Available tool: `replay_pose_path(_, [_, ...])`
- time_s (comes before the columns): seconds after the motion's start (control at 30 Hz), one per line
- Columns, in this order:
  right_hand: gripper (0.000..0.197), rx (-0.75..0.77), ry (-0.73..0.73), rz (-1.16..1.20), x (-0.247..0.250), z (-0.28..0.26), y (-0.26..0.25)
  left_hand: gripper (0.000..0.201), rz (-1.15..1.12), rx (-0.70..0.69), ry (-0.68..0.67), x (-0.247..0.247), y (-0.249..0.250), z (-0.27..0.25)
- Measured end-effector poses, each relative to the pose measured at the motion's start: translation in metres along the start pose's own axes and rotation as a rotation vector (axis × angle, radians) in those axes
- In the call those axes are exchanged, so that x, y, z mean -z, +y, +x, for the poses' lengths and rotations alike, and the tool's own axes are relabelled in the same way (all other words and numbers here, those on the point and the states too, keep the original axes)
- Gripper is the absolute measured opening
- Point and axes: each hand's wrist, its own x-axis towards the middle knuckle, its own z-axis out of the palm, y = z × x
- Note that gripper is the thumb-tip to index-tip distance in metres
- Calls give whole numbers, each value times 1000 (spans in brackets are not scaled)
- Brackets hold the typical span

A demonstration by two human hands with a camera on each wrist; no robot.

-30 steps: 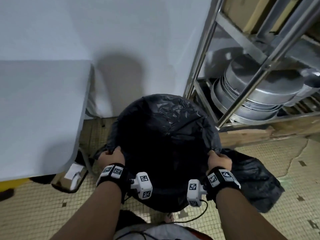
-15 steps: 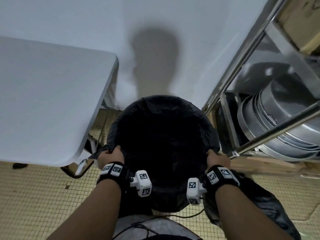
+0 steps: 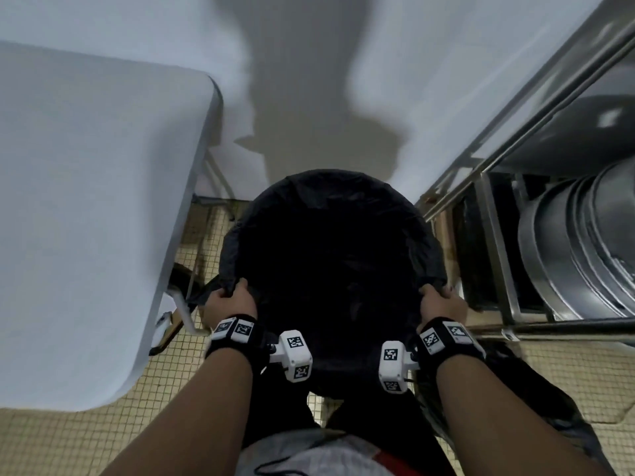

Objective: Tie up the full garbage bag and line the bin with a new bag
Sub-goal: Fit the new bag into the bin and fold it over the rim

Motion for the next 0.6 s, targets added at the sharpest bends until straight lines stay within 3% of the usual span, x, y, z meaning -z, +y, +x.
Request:
replay_pose_path(0.17, [17,46,31,-16,-38,37,2,60,-8,70,-25,-41,2,30])
replay_pose_path(0.43, [29,-18,48,-114,-112,116,33,56,4,127,5,-120,-8,92])
replay_pose_path(0.6, [39,-35,54,-60,-159,157,56,54,-16,102,33,-167,-19,134])
